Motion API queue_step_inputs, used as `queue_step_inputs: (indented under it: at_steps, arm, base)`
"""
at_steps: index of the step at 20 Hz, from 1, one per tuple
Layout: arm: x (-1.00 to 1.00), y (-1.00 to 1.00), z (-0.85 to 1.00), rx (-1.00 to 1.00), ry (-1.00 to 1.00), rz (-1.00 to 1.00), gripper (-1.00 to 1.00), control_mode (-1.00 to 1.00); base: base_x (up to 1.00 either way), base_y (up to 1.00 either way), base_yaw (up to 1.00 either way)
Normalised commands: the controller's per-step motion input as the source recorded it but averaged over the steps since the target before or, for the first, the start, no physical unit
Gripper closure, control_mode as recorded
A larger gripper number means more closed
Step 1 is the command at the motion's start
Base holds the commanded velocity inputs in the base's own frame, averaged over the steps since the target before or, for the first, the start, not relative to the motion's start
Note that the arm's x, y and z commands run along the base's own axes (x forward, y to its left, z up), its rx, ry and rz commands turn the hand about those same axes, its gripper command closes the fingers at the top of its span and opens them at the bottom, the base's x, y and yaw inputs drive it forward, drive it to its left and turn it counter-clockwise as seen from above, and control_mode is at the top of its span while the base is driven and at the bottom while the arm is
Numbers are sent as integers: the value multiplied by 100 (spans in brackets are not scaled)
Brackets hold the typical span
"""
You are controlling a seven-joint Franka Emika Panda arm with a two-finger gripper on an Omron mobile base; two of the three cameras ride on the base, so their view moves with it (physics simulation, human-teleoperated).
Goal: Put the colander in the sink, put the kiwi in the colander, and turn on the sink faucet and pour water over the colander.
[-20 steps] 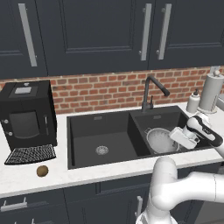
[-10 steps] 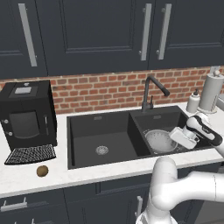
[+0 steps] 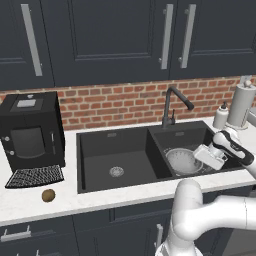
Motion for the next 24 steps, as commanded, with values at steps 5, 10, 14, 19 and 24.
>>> queue_step_inputs:
  at_steps: [5,10,14,19,24]
  arm:
    - [-8,0,83,0,-10,4,-100,-100]
    - [-10,-6,100,0,-16,4,-100,-100]
    - [-33,-9,94,0,-15,3,-100,-100]
    - [-61,-1,74,0,-19,1,-100,-100]
    - [-75,30,61,-8,-23,1,-100,-100]
  base:
    - [0,0,0]
    - [0,0,0]
    - [0,0,0]
    - [0,0,0]
    - [0,0,0]
